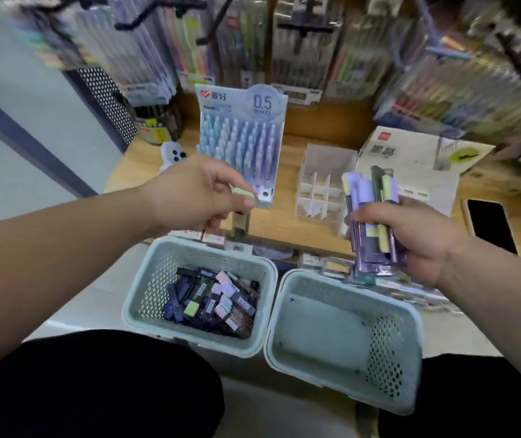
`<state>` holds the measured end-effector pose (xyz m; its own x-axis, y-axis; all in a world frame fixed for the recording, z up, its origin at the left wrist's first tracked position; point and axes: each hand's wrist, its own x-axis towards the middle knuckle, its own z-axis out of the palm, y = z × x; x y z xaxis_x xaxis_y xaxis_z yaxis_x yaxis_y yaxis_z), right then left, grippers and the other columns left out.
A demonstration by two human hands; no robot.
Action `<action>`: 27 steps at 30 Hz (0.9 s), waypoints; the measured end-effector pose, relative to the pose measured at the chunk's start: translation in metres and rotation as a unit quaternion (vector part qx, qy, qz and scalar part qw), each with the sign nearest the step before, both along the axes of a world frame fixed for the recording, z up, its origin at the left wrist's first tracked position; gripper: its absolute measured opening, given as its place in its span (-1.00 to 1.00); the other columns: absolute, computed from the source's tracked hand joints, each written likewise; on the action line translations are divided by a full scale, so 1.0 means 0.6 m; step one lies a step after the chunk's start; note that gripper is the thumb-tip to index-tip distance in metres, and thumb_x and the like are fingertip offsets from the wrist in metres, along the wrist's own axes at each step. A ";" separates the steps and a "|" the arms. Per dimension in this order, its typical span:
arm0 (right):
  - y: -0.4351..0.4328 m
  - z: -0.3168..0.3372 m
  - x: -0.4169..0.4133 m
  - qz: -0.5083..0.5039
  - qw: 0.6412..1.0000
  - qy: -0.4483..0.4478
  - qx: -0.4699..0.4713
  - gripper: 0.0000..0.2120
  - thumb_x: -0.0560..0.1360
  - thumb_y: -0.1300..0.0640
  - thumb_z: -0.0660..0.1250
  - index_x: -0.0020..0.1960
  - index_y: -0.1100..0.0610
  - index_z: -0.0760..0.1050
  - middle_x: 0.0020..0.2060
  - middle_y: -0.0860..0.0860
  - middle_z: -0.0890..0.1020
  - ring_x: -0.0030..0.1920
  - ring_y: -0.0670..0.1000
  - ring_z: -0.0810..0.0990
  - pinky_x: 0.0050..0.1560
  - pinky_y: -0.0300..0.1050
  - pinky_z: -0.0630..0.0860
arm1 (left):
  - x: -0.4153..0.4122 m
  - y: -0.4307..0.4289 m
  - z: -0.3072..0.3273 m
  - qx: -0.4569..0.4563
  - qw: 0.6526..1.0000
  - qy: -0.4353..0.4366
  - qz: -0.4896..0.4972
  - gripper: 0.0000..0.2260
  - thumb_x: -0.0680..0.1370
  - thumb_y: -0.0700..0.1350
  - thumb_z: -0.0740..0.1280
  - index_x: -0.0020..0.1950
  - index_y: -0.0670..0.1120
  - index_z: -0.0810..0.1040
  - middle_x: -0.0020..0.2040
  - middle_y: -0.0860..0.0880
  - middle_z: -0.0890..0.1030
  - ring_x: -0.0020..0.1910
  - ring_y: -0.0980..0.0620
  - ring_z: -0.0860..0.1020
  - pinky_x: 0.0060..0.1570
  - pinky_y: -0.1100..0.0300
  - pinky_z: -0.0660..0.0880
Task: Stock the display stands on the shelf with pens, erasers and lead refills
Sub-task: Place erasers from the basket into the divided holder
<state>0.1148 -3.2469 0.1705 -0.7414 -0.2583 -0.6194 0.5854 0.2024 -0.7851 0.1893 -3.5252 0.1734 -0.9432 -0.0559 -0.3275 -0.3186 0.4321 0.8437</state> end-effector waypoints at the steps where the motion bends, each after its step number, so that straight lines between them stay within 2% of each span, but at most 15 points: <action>1: 0.013 0.010 -0.007 -0.009 1.000 0.003 -0.007 -0.92 0.49 0.35 0.37 -0.07 0.21 0.57 -0.38 0.12 0.64 -0.41 0.06 0.61 -0.31 -0.09 0.59 | -0.013 0.020 0.006 -0.021 0.999 0.019 0.015 -0.97 0.50 -0.09 0.50 -0.10 -0.03 0.70 -0.46 -0.05 0.57 -0.49 0.03 0.50 -0.49 0.23 0.44; 4: 0.044 0.022 -0.023 -0.020 0.999 -0.003 -0.032 -0.93 0.50 0.36 0.36 -0.07 0.22 0.55 -0.39 0.15 0.62 -0.45 0.07 0.60 -0.38 -0.11 0.57 | -0.063 0.068 -0.002 -0.024 0.993 0.061 0.103 -0.88 0.53 -0.11 0.48 -0.22 -0.03 0.67 -0.49 -0.03 0.52 -0.47 0.01 0.48 -0.44 0.18 0.47; 7: 0.049 0.018 -0.043 -0.013 0.999 -0.009 -0.046 -0.93 0.49 0.34 0.36 -0.05 0.23 0.55 -0.33 0.18 0.60 -0.40 0.11 0.58 -0.35 -0.11 0.56 | -0.108 0.111 -0.040 -0.027 0.985 0.054 0.159 -0.87 0.55 -0.15 0.46 -0.21 -0.05 0.63 -0.45 -0.03 0.55 -0.45 0.01 0.52 -0.37 0.12 0.53; 9: 0.042 0.015 -0.061 -0.014 0.999 -0.008 -0.052 -0.92 0.48 0.32 0.38 -0.05 0.19 0.55 -0.31 0.15 0.59 -0.38 0.11 0.57 -0.33 -0.10 0.55 | -0.132 0.133 -0.073 -0.061 0.985 0.056 0.152 -0.85 0.56 -0.15 0.44 -0.21 -0.03 0.61 -0.44 -0.02 0.55 -0.45 0.03 0.52 -0.35 0.12 0.52; 11: 0.036 0.012 -0.082 -0.013 0.998 -0.006 -0.055 -0.91 0.47 0.30 0.40 -0.05 0.16 0.56 -0.33 0.12 0.59 -0.41 0.08 0.57 -0.38 -0.12 0.56 | -0.148 0.145 -0.102 -0.123 0.986 0.069 0.092 -0.88 0.58 -0.13 0.42 -0.16 -0.02 0.61 -0.38 0.02 0.52 -0.38 0.04 0.50 -0.29 0.18 0.47; 13: 0.033 0.010 -0.100 -0.011 0.999 -0.004 -0.052 -0.89 0.45 0.28 0.41 -0.04 0.15 0.58 -0.33 0.11 0.60 -0.43 0.07 0.58 -0.43 -0.14 0.56 | -0.157 0.146 -0.120 -0.217 0.972 0.089 -0.020 -0.93 0.59 -0.11 0.40 0.00 -0.08 0.65 -0.18 0.02 0.53 -0.21 0.03 0.50 -0.10 0.17 0.48; 14: 0.034 0.009 -0.108 -0.012 0.998 -0.003 -0.054 -0.88 0.44 0.27 0.42 -0.04 0.14 0.59 -0.31 0.12 0.61 -0.42 0.07 0.58 -0.41 -0.14 0.56 | -0.162 0.143 -0.129 -0.249 0.961 0.103 -0.070 -0.88 0.60 -0.12 0.38 0.09 -0.11 0.65 -0.03 -0.01 0.53 -0.14 0.02 0.51 0.00 0.15 0.48; 17: 0.038 0.004 -0.124 -0.018 0.998 -0.001 -0.052 -0.84 0.40 0.26 0.44 -0.03 0.13 0.59 -0.23 0.15 0.60 -0.34 0.10 0.57 -0.20 -0.05 0.54 | -0.173 0.134 -0.151 -0.283 0.943 0.090 -0.149 -0.83 0.63 -0.12 0.31 0.20 -0.09 0.60 0.38 -0.02 0.45 0.16 -0.05 0.56 0.22 0.11 0.46; 20: 0.043 0.000 -0.131 -0.026 0.999 0.001 -0.033 -0.78 0.36 0.24 0.47 0.00 0.13 0.60 -0.22 0.15 0.61 -0.28 0.14 0.57 -0.11 0.03 0.51 | -0.174 0.137 -0.164 -0.318 0.923 0.048 -0.213 -0.78 0.67 -0.09 0.22 0.28 -0.08 0.54 0.59 0.04 0.26 0.41 -0.05 0.44 0.30 0.15 0.36; 21: 0.043 -0.002 -0.133 -0.028 0.999 -0.001 -0.031 -0.77 0.36 0.24 0.48 0.00 0.13 0.60 -0.21 0.15 0.61 -0.25 0.14 0.57 -0.10 0.03 0.51 | -0.172 0.139 -0.167 -0.327 0.916 0.031 -0.230 -0.73 0.68 -0.09 0.19 0.35 -0.09 0.50 0.58 0.01 0.29 0.42 -0.05 0.43 0.32 0.13 0.35; 22: 0.043 -0.004 -0.133 -0.030 0.999 -0.004 -0.031 -0.78 0.36 0.24 0.48 0.00 0.13 0.60 -0.20 0.15 0.61 -0.23 0.14 0.56 -0.10 0.03 0.52 | -0.170 0.140 -0.169 -0.327 0.914 0.019 -0.239 -0.72 0.69 -0.08 0.17 0.39 -0.08 0.45 0.51 -0.05 0.40 0.37 -0.09 0.48 0.31 0.09 0.40; 24: 0.041 -0.008 -0.132 -0.033 0.999 -0.005 -0.035 -0.81 0.37 0.25 0.48 -0.03 0.13 0.60 -0.19 0.16 0.61 -0.23 0.14 0.56 -0.13 -0.01 0.53 | -0.164 0.139 -0.172 -0.324 0.914 0.006 -0.244 -0.79 0.69 -0.06 0.13 0.28 -0.06 0.42 0.19 -0.13 0.60 0.09 -0.15 0.58 0.09 -0.05 0.53; 25: 0.040 -0.009 -0.131 -0.032 0.999 -0.004 -0.035 -0.82 0.36 0.25 0.48 -0.05 0.12 0.60 -0.19 0.15 0.61 -0.24 0.14 0.56 -0.14 -0.02 0.53 | -0.160 0.137 -0.173 -0.330 0.912 0.004 -0.244 -0.83 0.69 -0.04 0.12 0.22 -0.06 0.40 0.08 -0.13 0.62 0.00 -0.15 0.58 -0.01 -0.07 0.54; 27: 0.039 -0.011 -0.128 -0.027 0.999 -0.005 -0.037 -0.81 0.36 0.25 0.48 -0.05 0.11 0.59 -0.19 0.14 0.62 -0.26 0.13 0.58 -0.15 -0.02 0.55 | -0.153 0.135 -0.171 -0.346 0.908 0.009 -0.239 -0.83 0.69 -0.02 0.11 0.19 -0.06 0.39 0.03 -0.14 0.63 -0.04 -0.17 0.58 -0.06 -0.07 0.54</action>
